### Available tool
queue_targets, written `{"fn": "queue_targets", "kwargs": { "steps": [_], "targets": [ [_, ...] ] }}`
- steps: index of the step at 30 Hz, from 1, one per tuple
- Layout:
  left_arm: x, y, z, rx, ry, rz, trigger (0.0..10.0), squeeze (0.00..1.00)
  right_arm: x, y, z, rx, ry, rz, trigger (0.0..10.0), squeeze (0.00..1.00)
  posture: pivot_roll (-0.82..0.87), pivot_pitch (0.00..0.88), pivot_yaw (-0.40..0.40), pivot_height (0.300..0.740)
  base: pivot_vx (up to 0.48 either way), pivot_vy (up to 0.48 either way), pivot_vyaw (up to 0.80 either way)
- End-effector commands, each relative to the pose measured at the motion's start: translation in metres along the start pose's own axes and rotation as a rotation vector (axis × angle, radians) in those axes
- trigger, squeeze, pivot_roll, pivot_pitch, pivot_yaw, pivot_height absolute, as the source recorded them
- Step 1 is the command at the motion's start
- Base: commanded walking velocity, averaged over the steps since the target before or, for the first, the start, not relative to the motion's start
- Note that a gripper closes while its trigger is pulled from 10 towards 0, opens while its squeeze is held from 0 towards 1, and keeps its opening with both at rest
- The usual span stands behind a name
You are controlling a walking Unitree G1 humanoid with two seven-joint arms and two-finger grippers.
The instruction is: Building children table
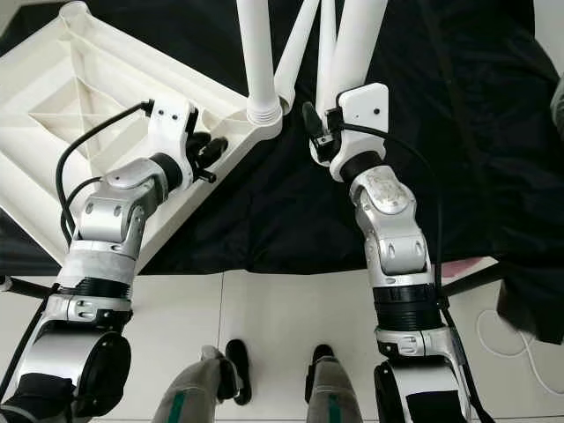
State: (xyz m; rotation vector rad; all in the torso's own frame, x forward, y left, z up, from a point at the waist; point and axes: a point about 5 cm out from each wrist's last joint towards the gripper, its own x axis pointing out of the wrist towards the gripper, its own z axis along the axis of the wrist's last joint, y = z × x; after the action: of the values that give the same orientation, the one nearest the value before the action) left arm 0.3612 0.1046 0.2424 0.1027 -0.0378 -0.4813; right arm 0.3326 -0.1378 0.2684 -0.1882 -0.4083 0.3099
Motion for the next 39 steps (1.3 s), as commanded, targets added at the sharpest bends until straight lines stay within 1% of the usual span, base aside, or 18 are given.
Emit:
{"fn": "queue_targets", "kwargs": {
  "steps": [1,6,10,12,15,16,18,19,23,24,28,29,30,32,33,37,38,39],
  "targets": [
    [-0.014,0.001,0.002,0.018,-0.021,-0.097,10.0,0.0,-0.001,0.006,0.001,0.0,-0.01,0.019,10.0,0.0,-0.12,0.217,0.139,0.74,0.0,0.0,0.0],
    [-0.021,0.0,0.004,0.028,-0.034,-0.138,10.0,0.0,-0.001,0.007,0.001,0.0,-0.009,0.019,10.0,0.0,-0.12,0.215,0.139,0.74,0.0,0.0,0.0],
    [-0.03,-0.006,0.009,0.021,-0.06,-0.166,10.0,0.0,-0.001,0.009,0.001,0.004,-0.012,0.023,10.0,0.0,-0.11,0.213,0.141,0.74,0.0,0.0,0.0],
    [-0.034,-0.009,0.011,0.041,-0.075,-0.189,10.0,0.0,-0.001,0.009,0.001,0.006,-0.013,0.023,10.0,0.0,-0.11,0.213,0.141,0.74,0.0,0.0,0.0],
    [-0.044,-0.015,0.015,0.075,-0.113,-0.26,10.0,0.0,-0.002,0.01,0.001,0.011,-0.018,0.025,10.0,0.0,-0.11,0.209,0.14,0.74,0.0,0.0,0.0],
    [-0.044,-0.015,0.015,0.075,-0.113,-0.26,10.0,0.0,-0.002,0.01,0.001,0.011,-0.018,0.025,10.0,0.0,-0.11,0.209,0.14,0.74,0.0,0.0,0.0],
    [-0.053,-0.014,0.015,0.085,-0.123,-0.307,10.0,0.0,-0.004,0.012,0.002,0.029,-0.026,0.034,10.0,0.0,-0.1,0.199,0.136,0.74,0.0,0.0,0.0],
    [-0.057,-0.011,0.014,0.092,-0.118,-0.305,10.0,0.0,-0.005,0.014,0.002,0.039,-0.031,0.041,10.0,0.0,-0.1,0.199,0.136,0.74,0.0,0.0,0.0],
    [-0.063,-0.005,0.011,0.081,-0.102,-0.308,10.0,0.0,-0.007,0.017,0.001,0.048,-0.034,0.051,10.0,0.0,-0.1,0.191,0.136,0.74,0.0,0.0,0.0],
    [-0.064,-0.003,0.009,0.098,-0.095,-0.296,10.0,0.0,-0.008,0.019,0.0,0.058,-0.034,0.055,10.0,0.0,-0.09,0.175,0.133,0.74,0.0,0.0,0.0],
    [-0.063,0.0,0.008,0.086,-0.095,-0.269,10.0,0.0,-0.009,0.022,-0.002,0.069,-0.031,0.059,10.0,0.0,-0.09,0.166,0.132,0.74,0.0,0.0,0.0],
    [-0.062,0.002,0.008,0.08,-0.104,-0.242,10.0,0.0,-0.01,0.026,-0.004,0.079,-0.029,0.063,10.0,0.0,-0.09,0.142,0.129,0.74,0.0,0.0,0.0],
    [-0.062,0.002,0.008,0.08,-0.104,-0.242,10.0,0.0,-0.01,0.026,-0.004,0.079,-0.029,0.063,10.0,0.0,-0.09,0.142,0.129,0.74,0.0,0.0,0.0],
    [-0.063,0.003,0.003,0.11,-0.13,-0.201,10.0,0.0,-0.011,0.03,-0.008,0.095,-0.027,0.064,10.0,0.0,-0.11,0.088,0.132,0.74,0.0,0.0,0.0],
    [-0.064,0.004,0.001,0.095,-0.145,-0.194,10.0,0.0,-0.01,0.031,-0.009,0.099,-0.027,0.061,10.0,0.0,-0.11,0.08,0.133,0.74,0.0,0.0,0.0],
    [-0.063,0.009,-0.003,0.07,-0.138,-0.168,10.0,0.0,-0.009,0.031,-0.011,0.099,-0.027,0.054,10.0,0.0,-0.11,0.053,0.135,0.74,0.0,0.0,0.0],
    [-0.063,0.009,-0.005,0.098,-0.132,-0.163,10.0,0.0,-0.009,0.03,-0.012,0.098,-0.027,0.052,10.0,0.0,-0.11,0.053,0.135,0.74,0.0,0.0,0.0],
    [-0.063,0.009,-0.005,0.098,-0.132,-0.163,10.0,0.0,-0.009,0.03,-0.012,0.098,-0.027,0.052,10.0,0.0,-0.11,0.053,0.135,0.74,0.0,0.0,0.0]
  ]
}}
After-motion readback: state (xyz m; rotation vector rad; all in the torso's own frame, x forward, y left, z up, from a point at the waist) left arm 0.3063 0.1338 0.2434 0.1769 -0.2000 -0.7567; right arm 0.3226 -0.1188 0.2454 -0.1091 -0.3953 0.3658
